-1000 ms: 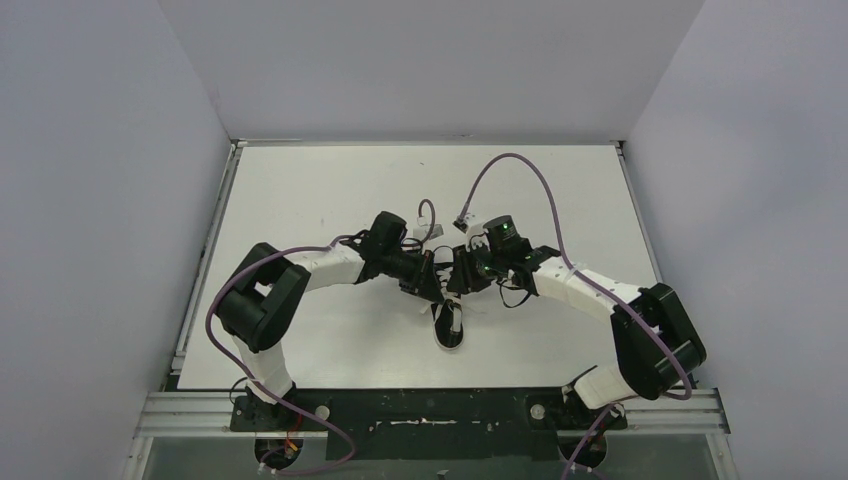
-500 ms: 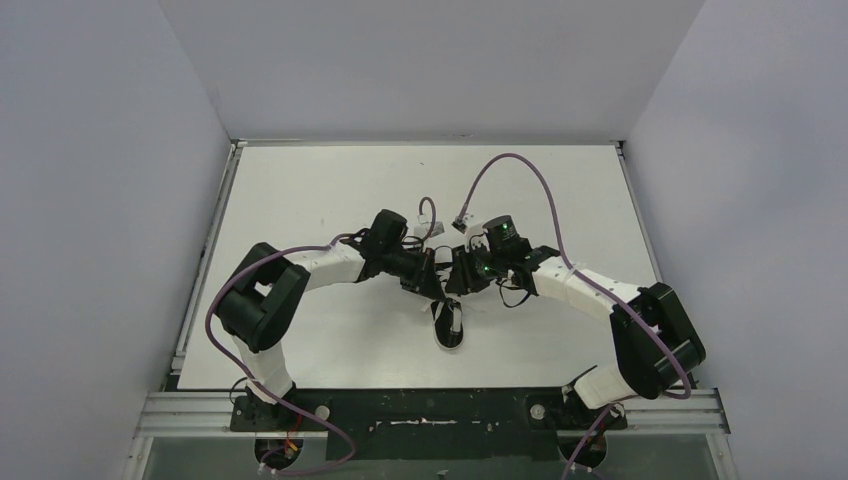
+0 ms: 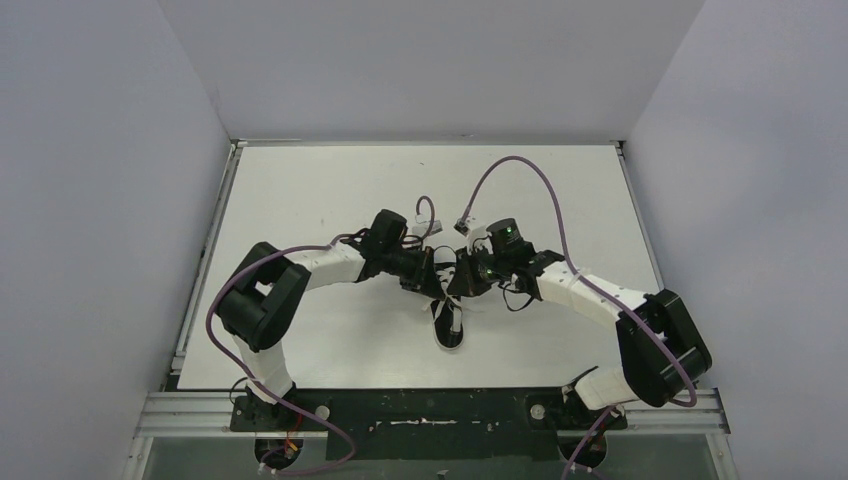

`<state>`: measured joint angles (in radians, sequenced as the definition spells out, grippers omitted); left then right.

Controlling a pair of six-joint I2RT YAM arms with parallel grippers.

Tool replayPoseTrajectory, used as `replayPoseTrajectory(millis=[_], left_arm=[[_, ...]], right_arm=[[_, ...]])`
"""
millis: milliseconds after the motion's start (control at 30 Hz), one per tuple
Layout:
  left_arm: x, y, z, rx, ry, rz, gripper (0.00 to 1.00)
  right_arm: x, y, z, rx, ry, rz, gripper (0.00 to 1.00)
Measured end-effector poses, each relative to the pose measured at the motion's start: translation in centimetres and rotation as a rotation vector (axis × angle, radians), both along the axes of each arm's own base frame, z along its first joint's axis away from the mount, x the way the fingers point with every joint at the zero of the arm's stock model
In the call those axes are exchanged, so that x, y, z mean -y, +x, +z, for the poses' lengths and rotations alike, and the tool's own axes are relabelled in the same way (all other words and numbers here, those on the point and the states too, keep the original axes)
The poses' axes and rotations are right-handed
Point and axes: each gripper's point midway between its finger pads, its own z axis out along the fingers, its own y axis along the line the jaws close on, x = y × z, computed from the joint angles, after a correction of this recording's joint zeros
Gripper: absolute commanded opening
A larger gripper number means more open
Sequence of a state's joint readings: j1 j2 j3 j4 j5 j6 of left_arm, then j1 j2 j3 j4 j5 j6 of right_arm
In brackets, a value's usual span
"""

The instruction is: Tie the shoes

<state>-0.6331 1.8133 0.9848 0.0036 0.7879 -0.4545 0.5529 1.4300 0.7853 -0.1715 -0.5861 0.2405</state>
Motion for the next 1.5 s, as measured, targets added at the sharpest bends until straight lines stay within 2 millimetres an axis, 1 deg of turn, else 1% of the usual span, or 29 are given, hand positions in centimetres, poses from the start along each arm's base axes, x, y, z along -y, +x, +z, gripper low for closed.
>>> replayPoseTrajectory(millis=[100, 233, 433, 633, 733, 767, 800, 900, 933, 1000, 1100, 1233, 1300, 1400, 1500], left_arm=[[0.0, 0.2, 0.0, -0.017, 0.002, 0.022, 0.00], [0.1, 1.2, 0.6, -0.019, -0.022, 0.058, 0.00], [0.7, 1.8, 1.4, -0.031, -0.056, 0.085, 0.00], [1.0, 1.7, 1.0, -0.068, -0.080, 0.093, 0.00], [1.2, 1.5, 0.8, -0.092, -0.098, 0.097, 0.00], [1.3, 1.5, 0.7, -0.095, -0.105, 0.098, 0.00], [1.3, 1.4, 0.6, -0.104, -0.110, 0.100, 0.00], [1.3, 1.2, 0.5, -0.112, -0.124, 0.105, 0.00], [1.3, 1.2, 0.4, -0.112, -0.127, 0.106, 0.00], [1.4, 1.2, 0.4, -0.111, -0.132, 0.107, 0.00], [1.5, 1.2, 0.4, -0.108, -0.145, 0.100, 0.00], [1.6, 1.3, 0.5, -0.102, -0.156, 0.095, 0.00], [1.6, 1.2, 0.6, -0.102, -0.159, 0.091, 0.00], [1.6, 1.2, 0.6, -0.102, -0.161, 0.088, 0.00], [1.6, 1.1, 0.7, -0.104, -0.162, 0.085, 0.00]], right_arm=[[-0.1, -0.4, -0.1, -0.012, 0.011, 0.007, 0.00], [-0.3, -0.6, -0.1, -0.019, 0.026, 0.014, 0.00], [-0.9, -0.2, 0.6, -0.009, 0.064, 0.013, 0.00], [-1.6, 0.0, 1.3, -0.014, 0.100, -0.004, 0.00], [-1.6, 0.0, 1.0, -0.027, 0.106, -0.022, 0.00], [-1.6, 0.0, 0.9, -0.036, 0.105, -0.031, 0.02], [-1.6, -0.1, 0.8, -0.043, 0.103, -0.038, 0.06], [-1.6, -0.2, 0.7, -0.065, 0.101, -0.056, 0.23], [-1.6, -0.2, 0.7, -0.071, 0.101, -0.061, 0.26], [-1.4, -0.4, 0.8, -0.087, 0.096, -0.070, 0.31], [-0.6, -0.9, 1.3, -0.099, 0.084, -0.092, 0.33], [1.0, -0.9, 2.5, -0.095, 0.068, -0.147, 0.33], [1.9, -0.7, 3.1, -0.088, 0.061, -0.188, 0.30], [2.7, -0.1, 3.4, -0.077, 0.055, -0.240, 0.21], [3.2, 0.2, 2.9, -0.091, 0.037, -0.273, 0.12]])
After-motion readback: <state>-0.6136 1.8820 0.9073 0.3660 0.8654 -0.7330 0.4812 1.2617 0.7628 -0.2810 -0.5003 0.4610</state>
